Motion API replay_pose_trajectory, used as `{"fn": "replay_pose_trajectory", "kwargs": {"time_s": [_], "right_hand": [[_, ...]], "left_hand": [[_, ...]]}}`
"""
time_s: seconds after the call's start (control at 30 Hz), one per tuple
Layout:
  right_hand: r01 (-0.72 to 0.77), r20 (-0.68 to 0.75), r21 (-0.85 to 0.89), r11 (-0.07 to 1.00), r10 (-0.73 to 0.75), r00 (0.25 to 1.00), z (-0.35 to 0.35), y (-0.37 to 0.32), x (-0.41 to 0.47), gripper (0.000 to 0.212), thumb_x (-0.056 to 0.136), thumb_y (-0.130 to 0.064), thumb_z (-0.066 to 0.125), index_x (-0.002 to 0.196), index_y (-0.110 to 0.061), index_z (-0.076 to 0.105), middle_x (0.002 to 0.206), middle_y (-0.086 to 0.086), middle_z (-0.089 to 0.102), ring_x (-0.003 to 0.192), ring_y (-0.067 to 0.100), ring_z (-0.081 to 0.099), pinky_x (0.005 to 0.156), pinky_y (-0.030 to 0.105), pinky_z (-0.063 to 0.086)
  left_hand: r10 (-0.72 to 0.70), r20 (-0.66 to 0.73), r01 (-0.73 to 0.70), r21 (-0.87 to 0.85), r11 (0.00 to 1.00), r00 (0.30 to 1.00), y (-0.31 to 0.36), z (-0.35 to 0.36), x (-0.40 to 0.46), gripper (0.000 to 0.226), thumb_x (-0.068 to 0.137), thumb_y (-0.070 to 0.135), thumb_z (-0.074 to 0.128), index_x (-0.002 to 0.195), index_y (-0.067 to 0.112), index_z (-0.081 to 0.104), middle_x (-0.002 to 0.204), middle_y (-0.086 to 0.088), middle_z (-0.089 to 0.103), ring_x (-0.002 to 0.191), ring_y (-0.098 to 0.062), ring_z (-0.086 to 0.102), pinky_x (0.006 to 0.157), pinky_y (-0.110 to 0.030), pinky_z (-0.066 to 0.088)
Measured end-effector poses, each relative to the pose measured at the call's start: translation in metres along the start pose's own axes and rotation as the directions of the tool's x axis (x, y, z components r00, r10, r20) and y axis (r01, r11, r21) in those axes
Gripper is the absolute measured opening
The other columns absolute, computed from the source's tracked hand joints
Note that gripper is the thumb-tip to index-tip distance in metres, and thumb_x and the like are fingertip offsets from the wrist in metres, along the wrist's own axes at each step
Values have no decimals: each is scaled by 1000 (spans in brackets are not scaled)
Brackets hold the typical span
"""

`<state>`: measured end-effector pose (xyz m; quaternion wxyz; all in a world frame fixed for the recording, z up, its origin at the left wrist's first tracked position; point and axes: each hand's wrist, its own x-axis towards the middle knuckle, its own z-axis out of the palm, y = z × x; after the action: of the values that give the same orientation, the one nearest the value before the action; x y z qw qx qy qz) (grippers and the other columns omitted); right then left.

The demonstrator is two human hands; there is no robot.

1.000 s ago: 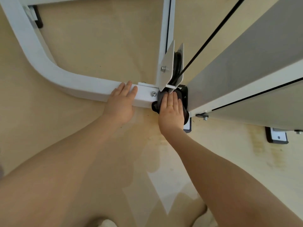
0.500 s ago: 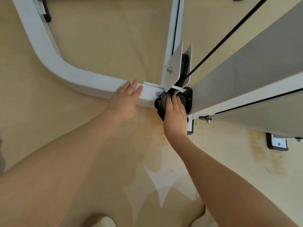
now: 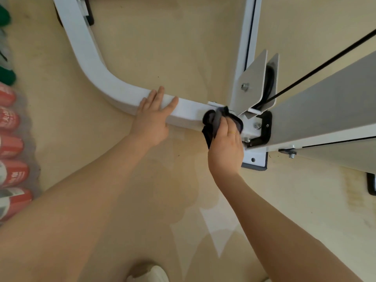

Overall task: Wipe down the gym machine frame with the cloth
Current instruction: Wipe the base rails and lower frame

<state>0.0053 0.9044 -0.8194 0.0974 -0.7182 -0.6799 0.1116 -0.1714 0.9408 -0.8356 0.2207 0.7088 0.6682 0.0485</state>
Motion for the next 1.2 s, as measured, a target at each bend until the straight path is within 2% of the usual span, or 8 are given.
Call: {"fn": "replay_pose_trajectory", "kwargs": {"time_s": [0.07,0.13,0.2,0.3,0.5,0.67,0.9,1.2], "right_hand": [[70,-149,105,992,-54,987,-5,-20,7,55,83,9,47,137,1,40,140,16,43,126,34,42,103,42,36],[113,-197,116,987,-88,976,-6,-34,25,58,83,11,44,139,0,37,144,15,39,129,34,38,105,40,31],[158,7,-43,986,-158,987,-3,-35,43,60,90,2,37,147,-6,20,155,9,19,141,26,17,113,36,12],[259,321,-115,959,-210,923,5,-18,56,62,99,-36,31,150,-14,3,158,3,3,145,19,-2,115,35,-3],[362,385,-9,932,-330,862,8,3,21,82,78,-77,21,148,-37,2,157,-1,-9,143,22,-12,112,38,-10],[418,384,-124,900,-345,856,18,-5,40,86,80,-71,43,147,-40,-2,157,1,-11,143,25,-11,114,42,-7],[255,453,62,965,-255,854,13,-20,68,52,98,-50,17,148,-37,8,158,0,-2,144,22,-8,113,40,-7],[396,462,7,918,-355,813,19,-22,49,52,100,-42,17,147,-36,-4,156,-2,-14,143,19,-13,113,37,-11]], "left_hand": [[26,16,-26,7,1000,1000,-4,-1,0,75,84,6,47,147,29,12,155,-9,-9,143,-25,-7,113,-34,-5],[50,17,-50,11,999,999,-8,-3,0,76,84,7,47,147,29,11,155,-8,-9,143,-23,-6,113,-32,-5],[66,13,-66,7,998,998,-10,-4,0,77,83,3,46,147,30,12,156,-7,-7,143,-22,-5,112,-30,-5],[63,-2,-63,-17,998,998,-10,-3,0,79,82,0,45,147,30,12,156,-5,-8,143,-21,-6,112,-29,-7],[58,-9,-58,-32,998,998,-11,0,0,82,80,3,49,147,32,11,156,-5,-10,143,-21,-8,111,-29,-9],[64,0,-64,-26,998,998,-13,2,1,81,82,0,47,147,32,10,156,-3,-11,143,-20,-10,111,-28,-10],[38,37,-38,3,999,999,-10,-4,3,76,85,-2,41,148,19,5,156,-2,-8,143,-20,-7,112,-30,-6],[-20,78,17,43,999,997,-2,-7,2,72,87,-1,37,147,12,-1,155,-5,-11,143,-21,-7,113,-32,-3]]}}
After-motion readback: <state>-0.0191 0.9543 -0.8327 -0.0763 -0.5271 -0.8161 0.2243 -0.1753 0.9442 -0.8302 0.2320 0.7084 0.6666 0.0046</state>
